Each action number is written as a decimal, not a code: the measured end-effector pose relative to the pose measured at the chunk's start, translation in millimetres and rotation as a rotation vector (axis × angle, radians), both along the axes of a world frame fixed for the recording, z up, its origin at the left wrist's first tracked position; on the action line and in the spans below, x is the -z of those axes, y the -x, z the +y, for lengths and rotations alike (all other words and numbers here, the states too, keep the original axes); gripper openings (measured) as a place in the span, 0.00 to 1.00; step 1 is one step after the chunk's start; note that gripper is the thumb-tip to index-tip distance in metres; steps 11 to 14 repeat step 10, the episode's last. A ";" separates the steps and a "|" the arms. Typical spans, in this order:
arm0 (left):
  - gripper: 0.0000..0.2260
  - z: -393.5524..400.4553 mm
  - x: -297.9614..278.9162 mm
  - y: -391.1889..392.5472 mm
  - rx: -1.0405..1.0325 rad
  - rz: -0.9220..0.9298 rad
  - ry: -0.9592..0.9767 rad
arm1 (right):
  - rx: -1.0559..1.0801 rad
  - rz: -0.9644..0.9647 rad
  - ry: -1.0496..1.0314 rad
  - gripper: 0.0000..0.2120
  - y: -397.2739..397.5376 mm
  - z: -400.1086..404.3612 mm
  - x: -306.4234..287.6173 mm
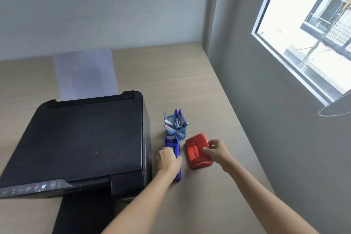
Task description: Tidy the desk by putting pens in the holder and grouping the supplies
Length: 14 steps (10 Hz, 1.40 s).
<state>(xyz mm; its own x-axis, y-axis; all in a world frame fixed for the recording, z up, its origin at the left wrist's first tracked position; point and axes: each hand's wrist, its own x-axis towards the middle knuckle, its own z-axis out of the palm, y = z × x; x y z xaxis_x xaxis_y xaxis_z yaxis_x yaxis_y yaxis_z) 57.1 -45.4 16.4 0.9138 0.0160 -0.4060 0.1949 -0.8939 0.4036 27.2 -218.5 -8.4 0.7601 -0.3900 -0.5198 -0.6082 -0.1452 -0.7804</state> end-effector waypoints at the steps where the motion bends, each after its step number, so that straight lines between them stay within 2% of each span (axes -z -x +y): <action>1: 0.18 -3.1 0.8 -3.3 -0.013 0.006 -0.020 | 0.001 -0.005 -0.003 0.09 -8.3 4.0 2.9; 6: 0.18 -4.3 -3.6 -9.1 0.013 0.023 -0.037 | 0.038 -0.018 0.033 0.09 -18.7 12.0 -1.4; 7: 0.21 -2.2 -2.7 -7.9 -0.020 0.030 0.005 | 0.030 -0.021 0.039 0.09 -20.2 12.0 -3.8; 8: 0.28 -2.4 -6.7 -4.6 -0.049 0.046 0.060 | 0.002 -0.010 0.007 0.01 -15.2 11.0 -7.4; 9: 0.40 3.5 -17.1 8.4 -0.016 -0.005 0.143 | -0.025 -0.029 0.081 0.16 -9.2 8.2 -15.7; 10: 0.43 21.8 -37.0 36.9 0.134 -0.059 0.268 | -0.020 -0.161 0.147 0.18 1.5 1.9 -43.7; 14: 0.43 21.8 -37.0 36.9 0.134 -0.059 0.268 | -0.020 -0.161 0.147 0.18 1.5 1.9 -43.7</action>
